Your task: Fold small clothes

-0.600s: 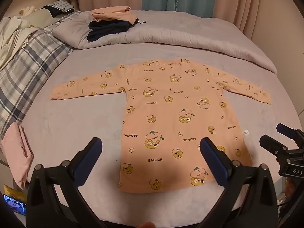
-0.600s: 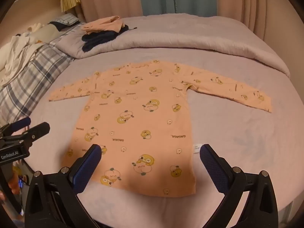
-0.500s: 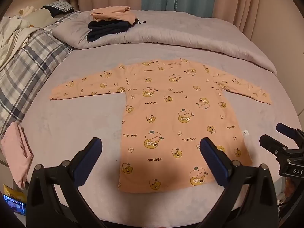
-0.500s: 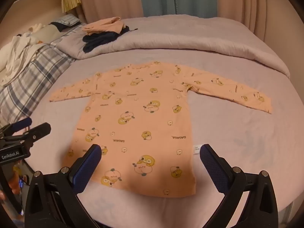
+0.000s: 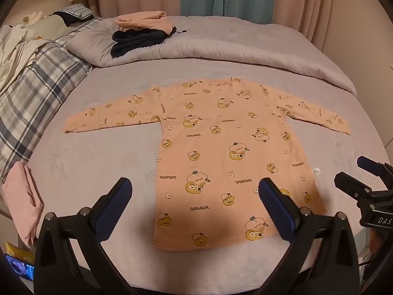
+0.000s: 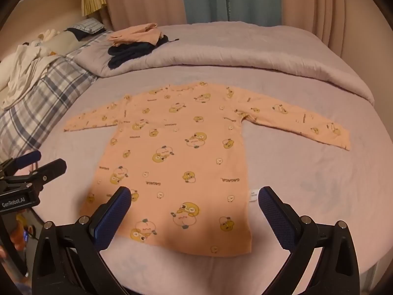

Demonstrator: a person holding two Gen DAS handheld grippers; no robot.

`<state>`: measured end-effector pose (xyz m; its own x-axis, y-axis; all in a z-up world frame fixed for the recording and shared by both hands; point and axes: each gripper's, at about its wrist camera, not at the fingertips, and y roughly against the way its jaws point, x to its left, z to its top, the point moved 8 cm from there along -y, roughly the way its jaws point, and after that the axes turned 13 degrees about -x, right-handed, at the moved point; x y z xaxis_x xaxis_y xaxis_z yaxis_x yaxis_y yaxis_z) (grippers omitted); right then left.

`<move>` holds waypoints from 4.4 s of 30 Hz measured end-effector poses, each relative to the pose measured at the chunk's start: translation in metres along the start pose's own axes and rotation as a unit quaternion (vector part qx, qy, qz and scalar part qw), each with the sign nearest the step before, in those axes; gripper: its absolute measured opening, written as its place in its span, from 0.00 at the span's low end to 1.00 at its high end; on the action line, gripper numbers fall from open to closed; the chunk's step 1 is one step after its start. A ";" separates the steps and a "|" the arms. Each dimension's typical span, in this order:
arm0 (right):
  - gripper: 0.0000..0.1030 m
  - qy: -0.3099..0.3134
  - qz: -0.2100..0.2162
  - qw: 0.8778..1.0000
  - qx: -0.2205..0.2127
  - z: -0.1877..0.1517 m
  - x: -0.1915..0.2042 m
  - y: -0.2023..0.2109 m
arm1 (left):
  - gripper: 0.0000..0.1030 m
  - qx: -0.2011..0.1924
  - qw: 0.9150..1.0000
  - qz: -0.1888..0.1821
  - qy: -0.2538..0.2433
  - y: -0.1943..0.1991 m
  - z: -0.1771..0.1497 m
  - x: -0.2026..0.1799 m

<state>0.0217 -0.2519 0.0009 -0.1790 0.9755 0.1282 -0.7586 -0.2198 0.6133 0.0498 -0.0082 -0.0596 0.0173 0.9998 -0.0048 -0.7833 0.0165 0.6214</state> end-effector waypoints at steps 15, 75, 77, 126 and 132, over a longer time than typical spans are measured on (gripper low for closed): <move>0.99 0.002 0.000 1.000 -0.001 0.000 -0.002 0.000 | 1.00 -0.006 1.000 0.000 -0.007 0.000 0.004 -0.005; 0.99 -0.001 0.000 1.000 0.002 -0.001 -0.001 0.000 | 1.00 -0.005 1.000 -0.003 -0.018 0.000 0.002 -0.008; 0.99 -0.005 0.005 1.000 -0.001 -0.001 -0.001 0.001 | 1.00 -0.006 1.000 -0.007 -0.016 -0.001 0.002 -0.008; 0.28 -0.507 -0.069 0.845 -0.155 -0.015 -0.349 -0.115 | 0.99 0.080 0.972 -0.114 0.191 -0.219 0.040 -0.006; 0.10 -0.467 -0.075 0.867 -0.158 0.001 -0.335 -0.112 | 0.98 0.088 0.964 -0.140 0.209 -0.227 0.046 -0.008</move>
<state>0.1673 -0.5539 -0.1106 0.4096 0.5456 0.7311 -0.8896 0.0614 0.4526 0.2556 -0.0202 -0.1648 -0.0680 0.8724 -0.4840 -0.6669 0.3211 0.6724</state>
